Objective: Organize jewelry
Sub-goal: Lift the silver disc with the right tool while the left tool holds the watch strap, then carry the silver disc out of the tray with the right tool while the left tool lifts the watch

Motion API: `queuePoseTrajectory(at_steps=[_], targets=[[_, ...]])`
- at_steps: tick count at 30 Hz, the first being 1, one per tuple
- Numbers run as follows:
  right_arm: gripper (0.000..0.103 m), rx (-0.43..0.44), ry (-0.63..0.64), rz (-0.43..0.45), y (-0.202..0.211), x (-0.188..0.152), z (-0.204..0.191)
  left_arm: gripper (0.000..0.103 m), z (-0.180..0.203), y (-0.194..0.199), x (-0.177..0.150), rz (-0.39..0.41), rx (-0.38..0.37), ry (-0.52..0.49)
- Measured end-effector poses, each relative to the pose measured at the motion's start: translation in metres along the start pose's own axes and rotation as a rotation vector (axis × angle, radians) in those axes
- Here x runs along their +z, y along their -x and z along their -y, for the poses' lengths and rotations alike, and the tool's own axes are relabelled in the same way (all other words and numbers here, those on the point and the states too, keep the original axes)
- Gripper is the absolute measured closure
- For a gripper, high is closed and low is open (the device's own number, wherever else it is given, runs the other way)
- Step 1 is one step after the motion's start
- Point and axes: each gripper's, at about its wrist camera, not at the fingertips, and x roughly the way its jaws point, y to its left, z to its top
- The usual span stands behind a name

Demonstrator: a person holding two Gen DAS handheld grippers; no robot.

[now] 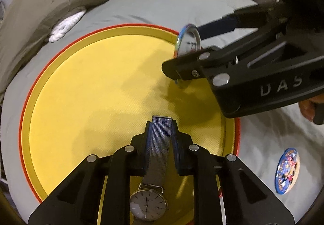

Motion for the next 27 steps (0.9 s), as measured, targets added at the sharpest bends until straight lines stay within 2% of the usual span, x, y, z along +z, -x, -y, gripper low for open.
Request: queuePoseTrajectory(at_steps=[9, 27], targets=[[0.033, -0.001, 0.005, 0.02, 0.016, 0.004, -0.006, 0.086, -0.013, 0.038, 0.006, 0.068, 0.016, 0.052], [0.033, -0.017, 0.042, 0.106, 0.106, 0.02, -0.041, 0.086, -0.005, 0.148, 0.009, 0.167, 0.049, 0.054]])
